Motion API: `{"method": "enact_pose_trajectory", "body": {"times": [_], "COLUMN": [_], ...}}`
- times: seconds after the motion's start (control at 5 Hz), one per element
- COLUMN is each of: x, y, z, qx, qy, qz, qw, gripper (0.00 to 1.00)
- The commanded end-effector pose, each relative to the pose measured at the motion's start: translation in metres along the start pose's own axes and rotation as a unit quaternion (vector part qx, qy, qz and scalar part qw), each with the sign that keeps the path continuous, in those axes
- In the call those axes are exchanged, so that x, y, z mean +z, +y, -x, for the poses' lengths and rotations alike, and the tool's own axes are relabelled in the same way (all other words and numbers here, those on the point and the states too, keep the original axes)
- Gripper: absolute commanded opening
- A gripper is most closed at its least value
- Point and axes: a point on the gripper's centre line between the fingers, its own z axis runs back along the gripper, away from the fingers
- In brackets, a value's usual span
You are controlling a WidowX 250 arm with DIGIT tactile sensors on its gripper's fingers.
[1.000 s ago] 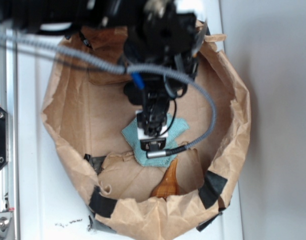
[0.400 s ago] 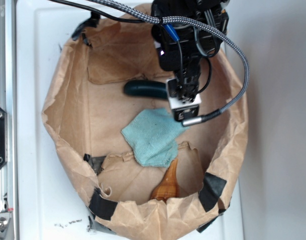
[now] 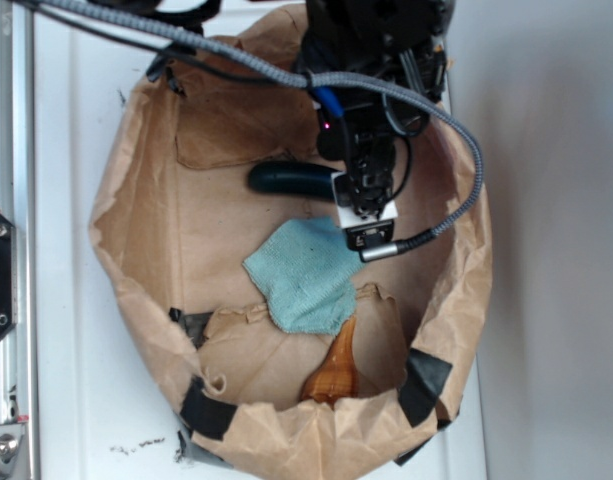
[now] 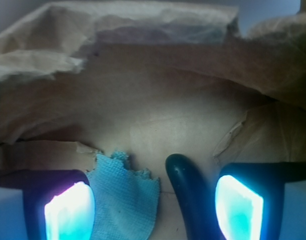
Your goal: Grab the plastic pickle.
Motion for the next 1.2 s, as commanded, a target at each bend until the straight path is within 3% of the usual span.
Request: {"method": "enact_pose_trajectory", "body": {"times": [0.0,0.2,0.6,0.8,1.0], "x": [0.0,-0.002,-0.036,-0.056,-0.085], "y": [0.007,0.014,0.027,0.027,0.019], "z": [-0.001,0.001,-0.002,0.011,0.026], "qx": [-0.045,-0.054,-0.074,-0.099,-0.114], "qy": [-0.023,-0.029,-0.049,-0.054,-0.075], "qz": [-0.018,-0.024,-0.074,-0.112,-0.176], "qw": [0.999,0.998,0.993,0.987,0.975], "gripper": [1.0,1.0,1.0,1.0,1.0]}}
